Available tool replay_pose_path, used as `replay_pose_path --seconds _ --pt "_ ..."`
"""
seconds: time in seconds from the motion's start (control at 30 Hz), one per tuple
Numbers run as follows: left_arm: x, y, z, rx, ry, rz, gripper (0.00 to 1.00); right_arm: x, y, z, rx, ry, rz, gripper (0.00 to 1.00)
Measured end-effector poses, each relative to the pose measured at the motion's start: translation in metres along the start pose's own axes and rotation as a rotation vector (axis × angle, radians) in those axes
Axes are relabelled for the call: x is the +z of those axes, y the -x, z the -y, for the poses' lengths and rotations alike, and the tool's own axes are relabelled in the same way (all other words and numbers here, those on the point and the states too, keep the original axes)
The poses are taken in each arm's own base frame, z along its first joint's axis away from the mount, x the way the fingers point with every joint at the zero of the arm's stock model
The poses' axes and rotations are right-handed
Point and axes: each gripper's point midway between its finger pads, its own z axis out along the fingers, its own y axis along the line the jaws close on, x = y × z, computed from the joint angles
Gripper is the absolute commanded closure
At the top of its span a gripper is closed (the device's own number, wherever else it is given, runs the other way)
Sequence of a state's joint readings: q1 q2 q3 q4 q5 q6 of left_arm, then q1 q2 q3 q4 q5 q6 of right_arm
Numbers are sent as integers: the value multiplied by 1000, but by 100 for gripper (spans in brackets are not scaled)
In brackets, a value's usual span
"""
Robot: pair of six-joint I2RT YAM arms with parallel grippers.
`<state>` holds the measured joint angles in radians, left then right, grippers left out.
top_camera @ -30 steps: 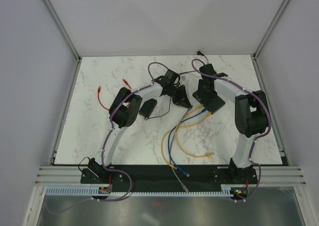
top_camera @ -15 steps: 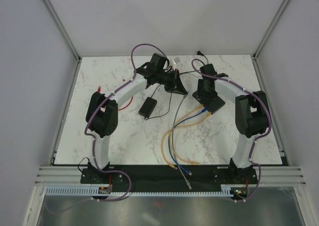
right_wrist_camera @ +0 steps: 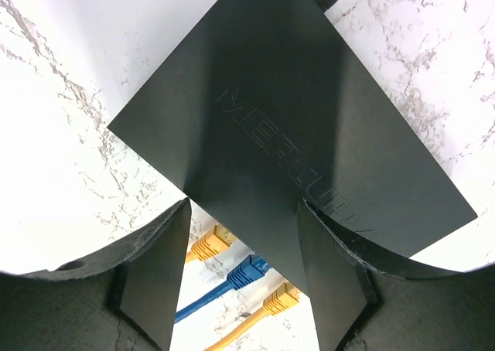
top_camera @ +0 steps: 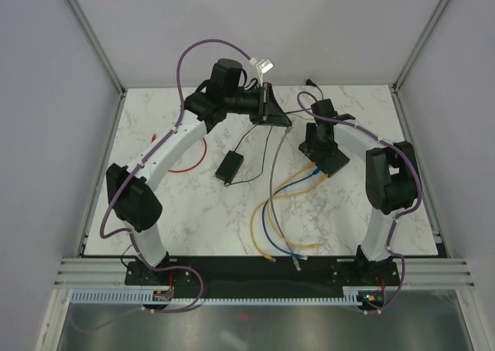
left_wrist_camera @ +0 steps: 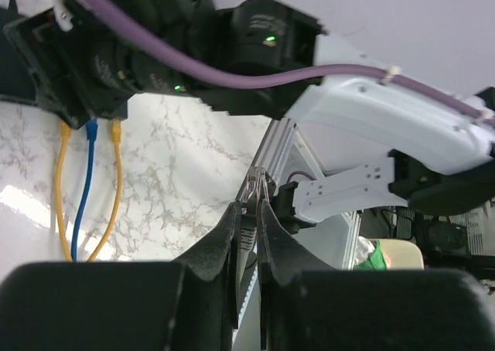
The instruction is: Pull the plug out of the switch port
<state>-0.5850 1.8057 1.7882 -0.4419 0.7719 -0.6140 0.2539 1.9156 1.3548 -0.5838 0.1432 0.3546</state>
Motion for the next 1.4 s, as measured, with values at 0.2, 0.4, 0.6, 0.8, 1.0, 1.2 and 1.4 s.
replay_pose_path --seconds 0.2,0.4,0.6,0.8,1.0,1.2,1.4 --pt "-24 20 47 73 -68 64 98 0 0 -1 -7 10 -3 34" --pt "-48 45 92 153 -119 137 98 -1 0 -1 -8 16 0 33" --pt "-66 61 115 202 -111 212 98 -1 0 -1 -11 20 7 33" --pt "-98 78 99 198 42 318 98 -1 -1 -1 -14 23 7 32" --pt "-171 119 44 127 237 491 98 -1 -1 -3 -16 32 4 32" --pt "-240 157 -5 0 363 664 98 -1 -2 -3 -18 37 7 32" --pt "-266 197 -43 -122 341 800 98 -2 -2 -3 -23 41 10 32"
